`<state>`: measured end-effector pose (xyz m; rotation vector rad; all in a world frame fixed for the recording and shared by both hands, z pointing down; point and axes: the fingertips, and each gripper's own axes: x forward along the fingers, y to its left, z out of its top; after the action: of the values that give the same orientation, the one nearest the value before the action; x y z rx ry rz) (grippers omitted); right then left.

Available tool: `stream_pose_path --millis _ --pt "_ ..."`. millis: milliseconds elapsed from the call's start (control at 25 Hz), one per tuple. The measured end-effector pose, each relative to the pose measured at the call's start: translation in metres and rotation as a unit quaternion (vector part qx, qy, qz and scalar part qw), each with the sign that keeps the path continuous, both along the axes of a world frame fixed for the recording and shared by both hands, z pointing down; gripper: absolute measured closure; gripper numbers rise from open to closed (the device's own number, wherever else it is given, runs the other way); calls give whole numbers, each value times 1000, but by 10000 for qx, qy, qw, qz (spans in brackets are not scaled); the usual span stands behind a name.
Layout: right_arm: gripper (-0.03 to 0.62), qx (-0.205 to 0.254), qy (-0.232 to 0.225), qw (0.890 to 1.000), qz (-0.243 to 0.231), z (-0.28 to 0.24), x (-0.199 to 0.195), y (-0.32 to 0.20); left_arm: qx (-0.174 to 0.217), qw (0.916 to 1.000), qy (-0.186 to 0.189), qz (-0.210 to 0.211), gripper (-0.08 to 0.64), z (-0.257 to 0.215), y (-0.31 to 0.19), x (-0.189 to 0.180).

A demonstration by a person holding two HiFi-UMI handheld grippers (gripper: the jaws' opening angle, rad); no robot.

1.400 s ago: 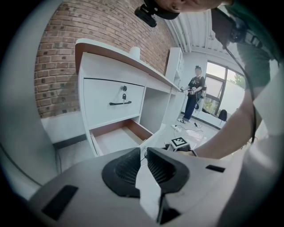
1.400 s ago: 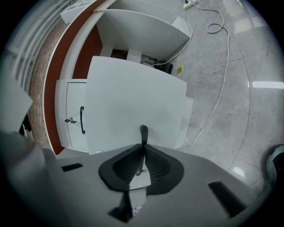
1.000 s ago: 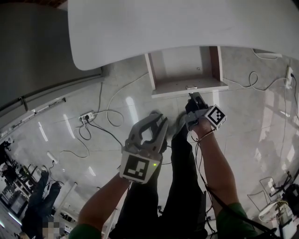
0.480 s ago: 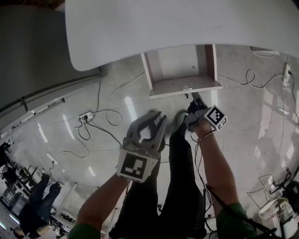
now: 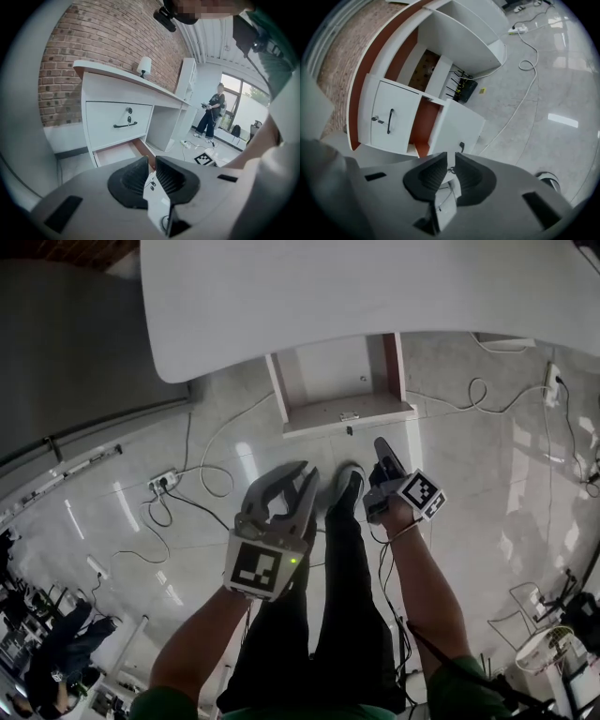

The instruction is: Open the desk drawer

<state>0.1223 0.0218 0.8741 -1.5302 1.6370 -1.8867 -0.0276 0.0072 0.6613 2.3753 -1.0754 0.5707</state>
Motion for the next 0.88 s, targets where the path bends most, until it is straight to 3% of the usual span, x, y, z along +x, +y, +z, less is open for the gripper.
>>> stream_pose_path --millis 160,360,480,640,880 --pt "574 573 525 9956 -531 -74 -9 -18 273 9996 -60 -79 520 -20 -6 -3" --pt "592 1432 1248 9742 -1218 -180 -33 -47 504 9982 -91 -321 520 -69 -22 -9" --pt "592 1913 1738 9510 -1699 -239 -51 -60 513 9974 -57 -506 520 -111 -33 -13" --pt "592 2504 2330 9164 -2077 -310 -70 -78 966 9925 -95 -744 520 -155 -50 -30" --pt "592 3231 3296 8521 -2470 -421 -87 -85 1394 9834 -104 -1159 520 -240 -68 -64"
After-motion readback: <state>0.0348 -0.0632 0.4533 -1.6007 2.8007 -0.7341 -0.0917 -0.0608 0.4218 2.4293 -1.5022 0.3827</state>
